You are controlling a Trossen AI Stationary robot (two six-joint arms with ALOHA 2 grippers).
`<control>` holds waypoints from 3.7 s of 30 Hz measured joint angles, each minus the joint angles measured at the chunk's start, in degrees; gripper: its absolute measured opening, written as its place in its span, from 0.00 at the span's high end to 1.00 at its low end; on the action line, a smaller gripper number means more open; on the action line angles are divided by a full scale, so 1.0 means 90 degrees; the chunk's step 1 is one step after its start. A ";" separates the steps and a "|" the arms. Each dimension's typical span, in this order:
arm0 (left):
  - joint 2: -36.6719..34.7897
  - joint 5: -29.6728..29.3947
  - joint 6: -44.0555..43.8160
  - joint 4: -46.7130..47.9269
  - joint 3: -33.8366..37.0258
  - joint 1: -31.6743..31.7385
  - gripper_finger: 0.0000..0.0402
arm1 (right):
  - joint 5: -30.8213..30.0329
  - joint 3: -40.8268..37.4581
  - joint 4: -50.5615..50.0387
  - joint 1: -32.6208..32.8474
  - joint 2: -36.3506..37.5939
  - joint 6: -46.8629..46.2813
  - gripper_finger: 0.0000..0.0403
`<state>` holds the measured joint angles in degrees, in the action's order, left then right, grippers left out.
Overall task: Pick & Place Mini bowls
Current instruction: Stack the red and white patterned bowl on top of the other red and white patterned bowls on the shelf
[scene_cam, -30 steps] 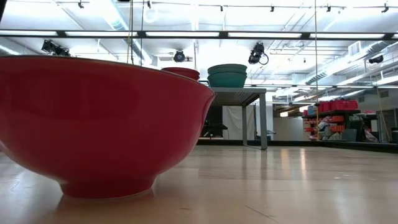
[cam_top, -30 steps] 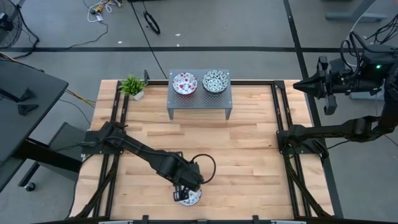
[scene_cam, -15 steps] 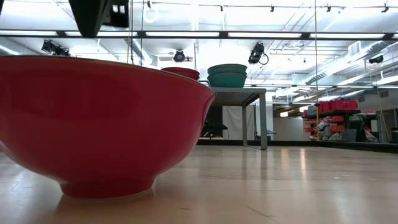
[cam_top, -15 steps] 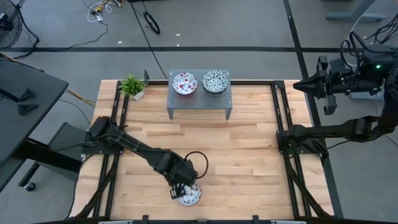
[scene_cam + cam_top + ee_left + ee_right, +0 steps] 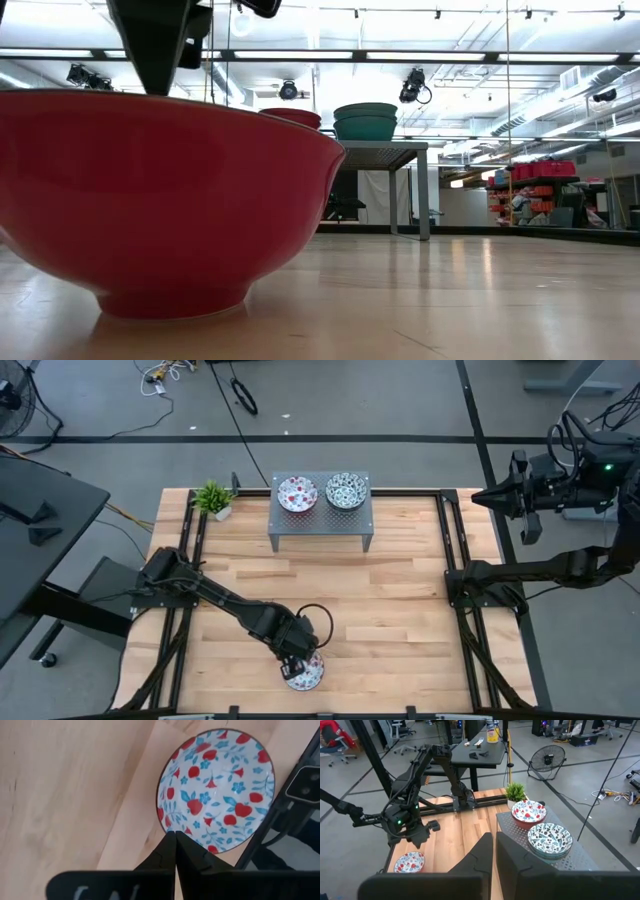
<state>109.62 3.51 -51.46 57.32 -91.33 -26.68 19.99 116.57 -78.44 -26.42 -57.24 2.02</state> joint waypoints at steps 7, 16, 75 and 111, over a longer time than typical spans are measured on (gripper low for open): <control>0.0000 -0.0131 -0.0048 -0.0160 0.0000 0.0000 0.98 | 0.0001 -0.0001 0.0000 -0.0001 0.0000 0.0000 0.94; 0.0000 -0.0268 -0.0403 -0.0188 -0.0002 0.0024 0.85 | 0.0000 0.0000 0.0000 -0.0001 -0.0001 0.0000 0.94; 0.0534 0.0308 -0.0811 -0.0869 0.0697 0.0097 0.56 | 0.0000 -0.0002 0.0000 0.0000 0.0000 0.0000 0.94; 0.0469 0.0492 -0.0700 -0.0934 0.0680 0.0136 0.97 | 0.0002 0.0000 0.0003 0.0000 0.0000 0.0000 0.94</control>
<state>113.85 7.94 -57.76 48.91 -85.21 -25.45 20.01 116.57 -78.41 -26.42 -57.23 2.02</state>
